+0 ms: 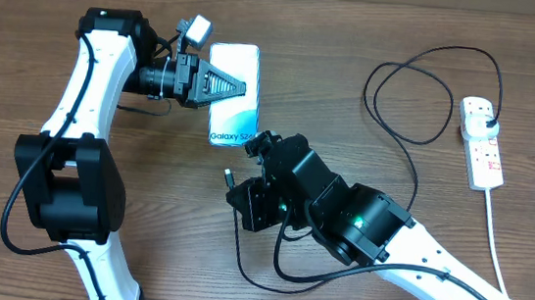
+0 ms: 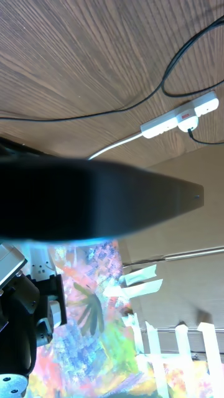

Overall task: Plug charger to phone and switch on socket
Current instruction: 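Lift the cable end with the right gripper toward the phone's bottom port, then align the USB-C plug under the phone's bottom port with the right gripper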

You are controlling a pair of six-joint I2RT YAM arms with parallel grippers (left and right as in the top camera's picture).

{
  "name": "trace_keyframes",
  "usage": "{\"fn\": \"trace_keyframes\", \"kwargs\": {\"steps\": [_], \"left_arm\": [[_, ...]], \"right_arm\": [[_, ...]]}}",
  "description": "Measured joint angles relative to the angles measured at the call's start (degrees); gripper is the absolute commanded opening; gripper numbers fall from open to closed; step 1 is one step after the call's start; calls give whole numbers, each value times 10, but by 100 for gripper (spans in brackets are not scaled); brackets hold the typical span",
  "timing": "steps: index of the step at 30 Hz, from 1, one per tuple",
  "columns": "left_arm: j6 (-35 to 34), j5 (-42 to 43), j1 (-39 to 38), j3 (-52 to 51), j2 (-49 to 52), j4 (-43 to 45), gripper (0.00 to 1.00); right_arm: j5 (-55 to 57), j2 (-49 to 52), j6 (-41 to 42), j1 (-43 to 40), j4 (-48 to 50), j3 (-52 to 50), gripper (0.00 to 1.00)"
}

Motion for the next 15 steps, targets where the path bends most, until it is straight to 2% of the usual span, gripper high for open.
{"fn": "trace_keyframes", "kwargs": {"steps": [15], "left_arm": [[0, -7, 0, 0, 0, 0, 4]], "right_arm": [[16, 0, 0, 0, 1, 0, 4]]}}
